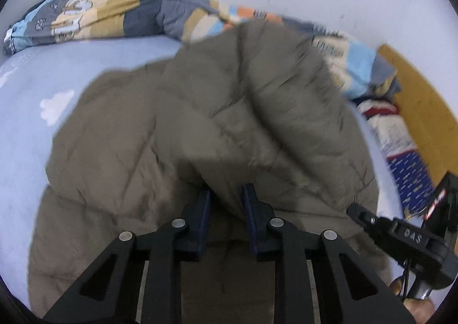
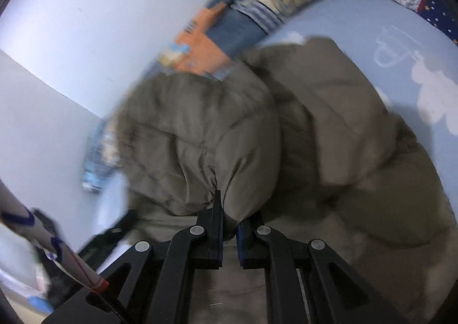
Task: Fold large clothes
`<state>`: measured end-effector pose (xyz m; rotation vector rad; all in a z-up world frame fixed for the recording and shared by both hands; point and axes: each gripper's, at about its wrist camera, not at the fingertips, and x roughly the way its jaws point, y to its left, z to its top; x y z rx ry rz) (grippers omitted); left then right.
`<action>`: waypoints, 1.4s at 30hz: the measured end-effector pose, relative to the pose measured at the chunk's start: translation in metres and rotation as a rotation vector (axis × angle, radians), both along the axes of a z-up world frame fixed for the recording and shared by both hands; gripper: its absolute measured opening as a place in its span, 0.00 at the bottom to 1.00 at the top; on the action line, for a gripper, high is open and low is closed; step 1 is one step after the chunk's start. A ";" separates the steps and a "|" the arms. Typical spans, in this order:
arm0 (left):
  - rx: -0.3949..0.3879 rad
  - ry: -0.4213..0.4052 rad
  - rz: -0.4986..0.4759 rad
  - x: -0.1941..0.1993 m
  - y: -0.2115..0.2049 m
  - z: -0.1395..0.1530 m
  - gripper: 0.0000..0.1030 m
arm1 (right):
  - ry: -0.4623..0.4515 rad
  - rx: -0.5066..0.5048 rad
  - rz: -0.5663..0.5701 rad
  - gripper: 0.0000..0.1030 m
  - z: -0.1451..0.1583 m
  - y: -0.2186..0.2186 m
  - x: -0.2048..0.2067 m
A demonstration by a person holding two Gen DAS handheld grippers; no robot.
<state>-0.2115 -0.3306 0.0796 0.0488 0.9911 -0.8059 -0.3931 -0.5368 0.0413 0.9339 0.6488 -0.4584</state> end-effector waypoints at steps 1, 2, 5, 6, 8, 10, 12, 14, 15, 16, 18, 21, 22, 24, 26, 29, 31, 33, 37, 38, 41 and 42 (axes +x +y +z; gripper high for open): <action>0.011 -0.022 0.000 -0.002 -0.002 -0.006 0.22 | 0.014 0.000 0.002 0.08 -0.007 -0.002 0.003; 0.018 -0.047 -0.001 -0.004 -0.004 -0.008 0.23 | 0.031 -0.017 0.009 0.08 -0.012 -0.002 0.006; 0.040 -0.087 -0.003 -0.008 -0.006 -0.010 0.23 | 0.063 -0.070 0.019 0.08 -0.010 0.000 0.013; 0.044 -0.090 -0.004 -0.008 -0.006 -0.010 0.23 | 0.072 -0.077 0.024 0.08 -0.008 0.000 0.014; 0.052 -0.092 -0.004 -0.010 -0.005 -0.009 0.23 | 0.069 -0.058 0.028 0.12 -0.007 0.002 0.010; 0.054 -0.094 -0.002 -0.011 -0.002 -0.006 0.24 | 0.056 -0.017 0.024 0.17 -0.003 0.002 0.004; 0.048 -0.098 -0.002 -0.015 0.001 0.000 0.28 | 0.031 0.034 0.016 0.28 0.004 -0.001 -0.004; 0.047 -0.109 -0.001 -0.018 0.005 0.005 0.35 | 0.014 0.040 0.018 0.30 0.013 -0.002 -0.010; 0.051 -0.115 -0.002 -0.020 0.008 0.007 0.36 | 0.019 0.034 0.014 0.30 0.017 -0.002 -0.013; 0.054 -0.114 -0.005 -0.021 0.009 0.008 0.37 | 0.023 0.033 0.010 0.30 0.019 -0.002 -0.015; 0.068 -0.108 -0.012 -0.025 0.013 0.009 0.37 | 0.010 0.038 -0.007 0.30 0.027 -0.003 -0.024; 0.083 -0.113 -0.015 -0.031 0.022 0.012 0.39 | 0.012 -0.020 -0.043 0.30 0.044 -0.005 -0.033; 0.083 -0.131 -0.006 -0.034 0.026 0.017 0.39 | 0.003 -0.048 -0.047 0.30 0.051 -0.004 -0.037; 0.070 -0.170 0.009 -0.036 0.031 0.026 0.39 | -0.001 -0.118 -0.049 0.30 0.064 -0.001 -0.039; 0.056 -0.228 0.026 -0.034 0.031 0.038 0.40 | -0.013 -0.182 -0.047 0.30 0.074 0.000 -0.038; 0.052 -0.272 0.016 -0.023 0.019 0.053 0.47 | -0.021 -0.250 -0.013 0.30 0.082 0.001 -0.025; 0.053 -0.314 -0.002 -0.017 0.009 0.059 0.50 | -0.026 -0.277 0.013 0.30 0.084 0.001 -0.014; 0.077 -0.377 -0.026 -0.011 -0.005 0.060 0.56 | -0.006 -0.313 0.033 0.36 0.084 0.002 -0.003; 0.155 -0.410 -0.039 0.005 -0.019 0.037 0.57 | 0.048 -0.385 0.047 0.61 0.071 -0.002 0.023; 0.172 -0.392 -0.037 0.010 -0.019 0.029 0.57 | 0.058 -0.388 0.056 0.61 0.064 -0.004 0.028; 0.195 -0.305 -0.039 0.025 -0.013 0.000 0.58 | 0.137 -0.346 0.084 0.59 0.033 -0.014 0.042; 0.179 -0.288 -0.034 0.028 -0.009 -0.006 0.58 | 0.152 -0.319 0.092 0.58 0.021 -0.018 0.044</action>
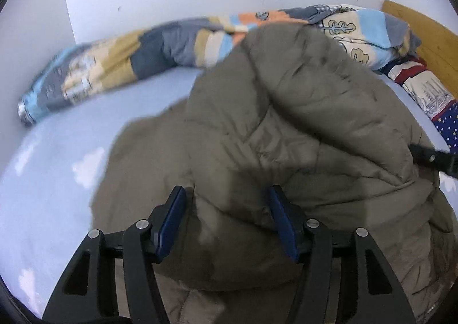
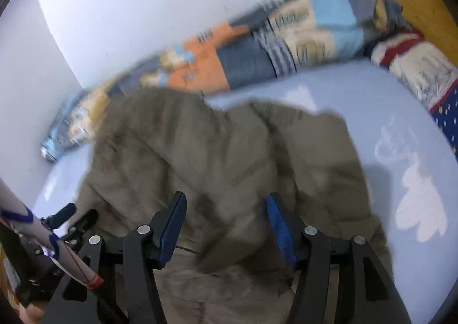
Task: Fold large clothes
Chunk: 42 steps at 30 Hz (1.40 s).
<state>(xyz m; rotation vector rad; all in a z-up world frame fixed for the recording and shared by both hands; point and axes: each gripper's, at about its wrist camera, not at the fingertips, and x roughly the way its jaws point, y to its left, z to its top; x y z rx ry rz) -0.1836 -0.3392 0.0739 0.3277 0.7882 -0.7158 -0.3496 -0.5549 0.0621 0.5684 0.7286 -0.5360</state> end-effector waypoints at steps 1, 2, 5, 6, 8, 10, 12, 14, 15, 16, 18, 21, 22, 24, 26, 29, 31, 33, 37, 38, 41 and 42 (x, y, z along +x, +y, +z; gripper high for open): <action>-0.011 0.009 0.003 0.000 0.002 -0.002 0.59 | 0.000 0.020 0.004 0.58 -0.008 -0.003 0.000; -0.018 0.016 0.006 0.001 0.003 -0.004 0.59 | 0.005 0.026 0.004 0.58 -0.014 -0.005 0.000; -0.007 0.038 0.019 0.004 -0.001 -0.009 0.60 | 0.041 0.016 0.015 0.58 -0.022 -0.006 0.003; 0.006 0.038 0.020 0.004 -0.003 -0.009 0.60 | 0.050 0.010 0.017 0.58 -0.021 -0.006 0.004; 0.020 0.029 0.022 0.001 -0.004 -0.004 0.60 | 0.060 0.015 0.010 0.58 -0.019 -0.004 0.001; 0.007 0.013 0.020 -0.009 0.004 0.007 0.60 | 0.054 0.014 0.004 0.58 -0.010 0.000 -0.006; -0.015 -0.001 0.015 -0.020 0.014 0.017 0.60 | 0.031 0.012 0.002 0.58 0.002 0.006 -0.015; -0.038 -0.016 0.002 -0.033 0.027 0.028 0.60 | 0.004 0.004 0.008 0.58 0.016 0.016 -0.026; -0.041 -0.025 -0.005 -0.040 0.032 0.032 0.60 | -0.006 0.000 0.012 0.58 0.021 0.021 -0.031; -0.042 -0.034 -0.011 -0.048 0.038 0.035 0.60 | -0.019 -0.005 0.023 0.58 0.028 0.029 -0.035; -0.036 -0.043 -0.027 -0.062 0.048 0.040 0.60 | -0.030 -0.015 0.043 0.58 0.035 0.044 -0.041; -0.035 -0.051 -0.025 -0.079 0.066 0.044 0.60 | -0.043 -0.048 0.063 0.58 0.041 0.061 -0.044; -0.033 -0.048 -0.016 -0.083 0.073 0.044 0.60 | -0.043 -0.058 0.068 0.58 0.043 0.065 -0.044; -0.027 -0.039 -0.002 -0.087 0.081 0.042 0.60 | -0.044 -0.071 0.084 0.49 0.043 0.074 -0.042; -0.020 -0.054 0.005 -0.088 0.086 0.038 0.60 | -0.032 -0.076 0.102 0.48 0.039 0.080 -0.035; -0.009 -0.060 0.003 -0.083 0.079 0.034 0.60 | -0.005 -0.081 0.118 0.48 0.030 0.085 -0.019; -0.031 -0.045 -0.004 -0.077 0.069 0.035 0.60 | -0.006 -0.089 0.116 0.48 0.026 0.085 -0.010; -0.049 -0.061 -0.014 -0.073 0.054 0.037 0.60 | 0.002 -0.093 0.117 0.48 0.021 0.084 -0.002; 0.006 -0.047 -0.049 -0.063 0.021 0.024 0.60 | 0.069 -0.058 0.103 0.48 -0.005 0.072 0.009; 0.012 -0.046 -0.047 -0.062 0.018 0.021 0.60 | 0.089 -0.043 0.101 0.48 -0.012 0.069 0.011; 0.023 -0.033 -0.034 -0.063 0.018 0.013 0.60 | 0.095 -0.025 0.107 0.48 -0.025 0.064 0.013; 0.020 -0.031 -0.030 -0.064 0.021 0.013 0.60 | 0.096 -0.028 0.108 0.48 -0.025 0.065 0.013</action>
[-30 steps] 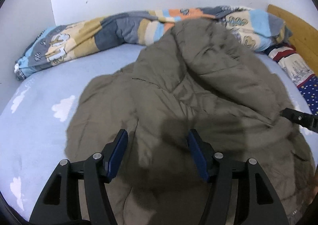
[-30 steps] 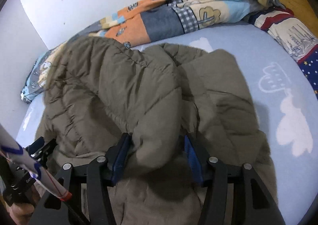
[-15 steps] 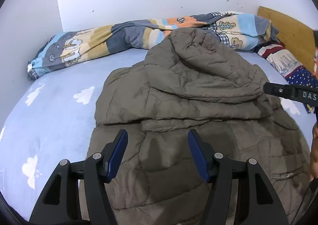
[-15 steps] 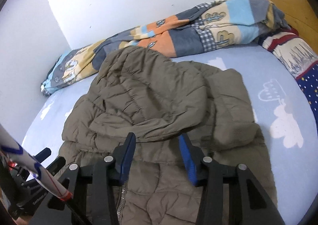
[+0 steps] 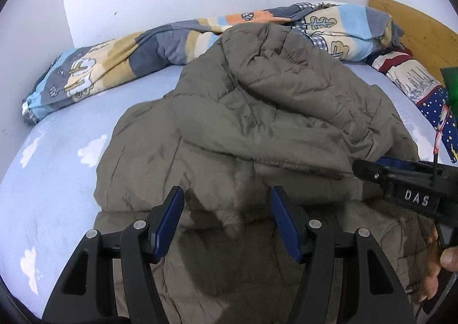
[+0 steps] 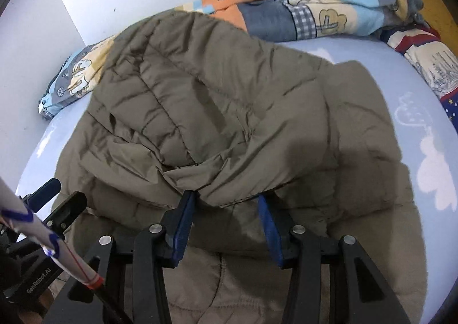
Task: Fold large clothes
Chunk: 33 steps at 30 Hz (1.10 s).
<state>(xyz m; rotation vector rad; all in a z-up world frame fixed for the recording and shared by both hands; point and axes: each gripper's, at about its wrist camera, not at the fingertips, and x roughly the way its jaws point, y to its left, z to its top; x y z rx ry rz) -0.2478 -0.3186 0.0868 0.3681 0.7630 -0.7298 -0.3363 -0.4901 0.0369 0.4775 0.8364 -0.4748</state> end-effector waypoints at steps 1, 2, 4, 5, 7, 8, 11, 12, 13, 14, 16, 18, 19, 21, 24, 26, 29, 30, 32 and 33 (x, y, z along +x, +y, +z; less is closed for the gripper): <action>-0.005 -0.002 0.001 -0.003 0.004 0.001 0.60 | 0.002 -0.001 -0.001 0.48 0.002 0.001 -0.001; -0.006 -0.006 0.001 -0.005 0.007 0.003 0.60 | -0.001 0.005 -0.002 0.48 0.006 0.002 -0.003; -0.012 -0.026 0.004 -0.012 0.017 0.008 0.60 | -0.030 0.021 0.002 0.48 0.015 0.005 -0.011; -0.018 -0.032 0.005 -0.017 0.022 0.013 0.60 | -0.049 0.024 0.004 0.48 0.022 0.009 -0.018; -0.030 -0.041 0.007 -0.025 0.032 0.020 0.60 | -0.073 0.020 0.004 0.48 0.034 0.017 -0.030; -0.033 -0.047 0.007 -0.029 0.035 0.023 0.60 | -0.085 0.024 0.004 0.48 0.039 0.020 -0.036; -0.032 -0.073 0.001 -0.046 0.051 0.031 0.60 | -0.100 0.036 0.008 0.48 0.048 0.034 -0.054; -0.032 -0.079 0.000 -0.050 0.055 0.033 0.60 | -0.102 0.035 0.010 0.48 0.050 0.039 -0.059; -0.032 -0.084 -0.003 -0.056 0.061 0.036 0.60 | -0.102 0.036 0.015 0.48 0.051 0.046 -0.066; -0.034 -0.087 -0.004 -0.061 0.065 0.038 0.60 | -0.098 0.039 0.021 0.48 0.051 0.052 -0.073; -0.037 -0.098 -0.004 -0.073 0.077 0.043 0.60 | -0.098 0.037 0.030 0.48 0.053 0.064 -0.087; -0.040 -0.104 -0.004 -0.083 0.087 0.046 0.60 | -0.099 0.041 0.032 0.48 0.053 0.074 -0.099; -0.042 -0.105 -0.008 -0.090 0.093 0.048 0.60 | -0.100 0.046 0.034 0.48 0.053 0.080 -0.107; -0.042 -0.110 -0.008 -0.100 0.102 0.051 0.60 | -0.100 0.048 0.037 0.48 0.052 0.091 -0.122; -0.044 -0.109 -0.011 -0.115 0.116 0.053 0.60 | -0.089 0.051 0.042 0.48 0.049 0.103 -0.140; -0.040 -0.111 -0.011 -0.126 0.127 0.052 0.60 | -0.077 0.052 0.044 0.48 0.044 0.113 -0.154; -0.034 -0.106 -0.009 -0.138 0.141 0.049 0.60 | -0.052 0.053 0.043 0.48 0.035 0.123 -0.169; -0.033 -0.102 -0.008 -0.141 0.143 0.048 0.60 | -0.043 0.054 0.043 0.48 0.032 0.125 -0.174; -0.029 -0.084 -0.004 -0.148 0.151 0.043 0.60 | -0.025 0.054 0.040 0.48 0.025 0.131 -0.184; -0.022 -0.076 0.002 -0.150 0.154 0.040 0.60 | -0.018 0.053 0.039 0.48 0.022 0.133 -0.188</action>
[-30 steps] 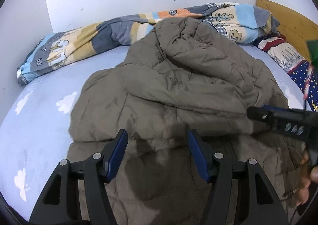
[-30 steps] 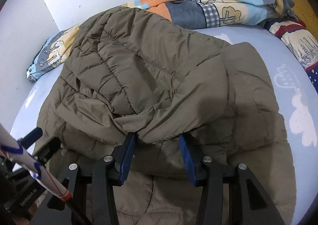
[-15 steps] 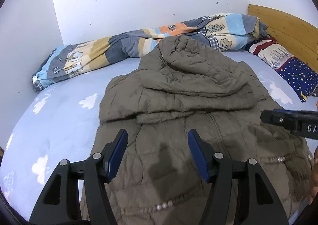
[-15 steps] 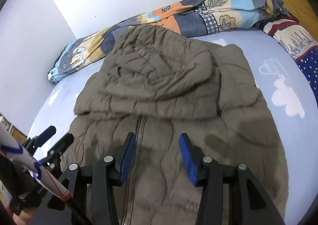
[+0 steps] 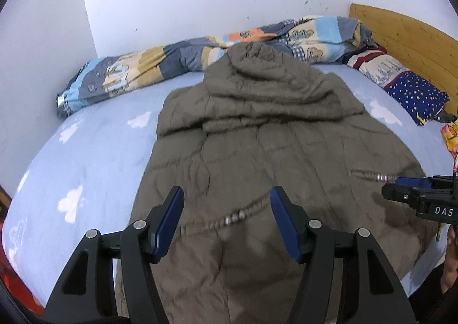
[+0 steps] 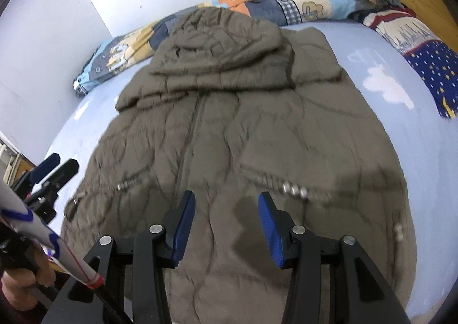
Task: Fold large clothes
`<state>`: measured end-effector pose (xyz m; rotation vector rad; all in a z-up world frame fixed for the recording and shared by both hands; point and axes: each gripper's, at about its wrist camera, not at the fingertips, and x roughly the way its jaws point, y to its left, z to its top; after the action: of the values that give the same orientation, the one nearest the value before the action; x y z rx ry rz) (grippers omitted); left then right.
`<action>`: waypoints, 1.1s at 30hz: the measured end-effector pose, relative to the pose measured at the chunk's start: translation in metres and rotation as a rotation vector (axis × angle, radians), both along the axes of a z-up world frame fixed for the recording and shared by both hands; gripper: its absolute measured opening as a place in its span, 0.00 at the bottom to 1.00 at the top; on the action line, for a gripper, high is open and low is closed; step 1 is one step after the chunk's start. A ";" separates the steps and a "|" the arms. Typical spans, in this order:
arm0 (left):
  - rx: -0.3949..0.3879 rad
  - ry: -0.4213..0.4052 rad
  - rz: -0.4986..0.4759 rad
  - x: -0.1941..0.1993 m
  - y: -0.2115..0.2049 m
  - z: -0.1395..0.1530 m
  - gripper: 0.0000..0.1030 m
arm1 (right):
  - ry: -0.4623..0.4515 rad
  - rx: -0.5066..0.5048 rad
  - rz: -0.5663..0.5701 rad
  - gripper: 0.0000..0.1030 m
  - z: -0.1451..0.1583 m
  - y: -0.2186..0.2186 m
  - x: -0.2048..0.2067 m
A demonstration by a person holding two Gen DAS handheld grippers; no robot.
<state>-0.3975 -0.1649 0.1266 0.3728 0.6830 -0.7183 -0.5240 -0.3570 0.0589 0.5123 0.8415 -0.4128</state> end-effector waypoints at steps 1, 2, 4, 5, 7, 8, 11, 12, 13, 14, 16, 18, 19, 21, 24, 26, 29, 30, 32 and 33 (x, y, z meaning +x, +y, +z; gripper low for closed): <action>0.006 0.018 0.005 -0.003 0.004 -0.005 0.60 | 0.010 -0.001 -0.002 0.48 -0.004 0.003 -0.006; 0.007 0.039 0.011 -0.005 0.009 -0.011 0.60 | 0.017 -0.002 -0.004 0.48 -0.007 0.005 -0.010; 0.022 0.070 0.038 -0.009 0.021 -0.025 0.60 | 0.030 -0.009 -0.009 0.48 -0.012 0.008 -0.018; 0.030 0.083 0.047 -0.010 0.025 -0.032 0.60 | 0.038 -0.008 -0.010 0.48 -0.016 0.010 -0.022; 0.050 0.104 0.064 -0.012 0.035 -0.046 0.60 | 0.053 -0.005 -0.014 0.48 -0.022 0.013 -0.029; 0.064 0.109 0.068 -0.012 0.038 -0.052 0.60 | 0.058 -0.002 -0.015 0.48 -0.025 0.014 -0.031; 0.100 0.122 0.083 -0.008 0.044 -0.068 0.60 | 0.080 0.002 -0.012 0.49 -0.035 0.018 -0.035; 0.107 0.133 0.086 -0.006 0.046 -0.072 0.60 | 0.087 -0.005 -0.010 0.48 -0.037 0.019 -0.035; 0.117 0.162 0.090 -0.002 0.047 -0.080 0.60 | 0.096 -0.014 -0.006 0.48 -0.039 0.020 -0.034; 0.122 0.177 0.094 0.001 0.049 -0.084 0.60 | 0.099 -0.016 -0.005 0.49 -0.041 0.020 -0.034; 0.124 0.182 0.092 0.001 0.050 -0.088 0.61 | 0.104 -0.013 -0.005 0.50 -0.044 0.020 -0.033; 0.135 0.169 0.083 -0.001 0.048 -0.088 0.61 | 0.109 -0.010 -0.005 0.53 -0.047 0.020 -0.031; 0.132 0.169 0.082 -0.001 0.049 -0.087 0.61 | 0.112 -0.010 -0.002 0.54 -0.048 0.021 -0.030; 0.123 0.180 0.079 0.000 0.051 -0.084 0.61 | 0.117 -0.016 0.001 0.54 -0.049 0.022 -0.030; 0.075 0.188 0.099 0.006 0.065 -0.065 0.61 | 0.073 0.013 -0.007 0.54 -0.037 0.017 -0.040; 0.032 0.184 0.118 0.012 0.078 -0.051 0.65 | 0.029 0.030 -0.049 0.54 -0.027 0.006 -0.056; 0.005 0.164 0.173 0.024 0.104 -0.039 0.72 | -0.029 0.035 -0.158 0.55 -0.015 -0.019 -0.096; 0.008 0.166 0.197 0.029 0.111 -0.039 0.73 | -0.036 0.034 -0.193 0.56 -0.013 -0.027 -0.108; -0.016 0.225 0.245 0.043 0.129 -0.044 0.73 | -0.035 0.032 -0.290 0.58 -0.015 -0.047 -0.139; -0.027 0.252 0.262 0.049 0.134 -0.046 0.73 | -0.034 0.043 -0.329 0.59 -0.018 -0.056 -0.152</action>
<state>-0.3489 -0.0309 0.0801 0.1633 0.9401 -0.5281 -0.6757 -0.4127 0.0405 0.6998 0.7351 -0.6866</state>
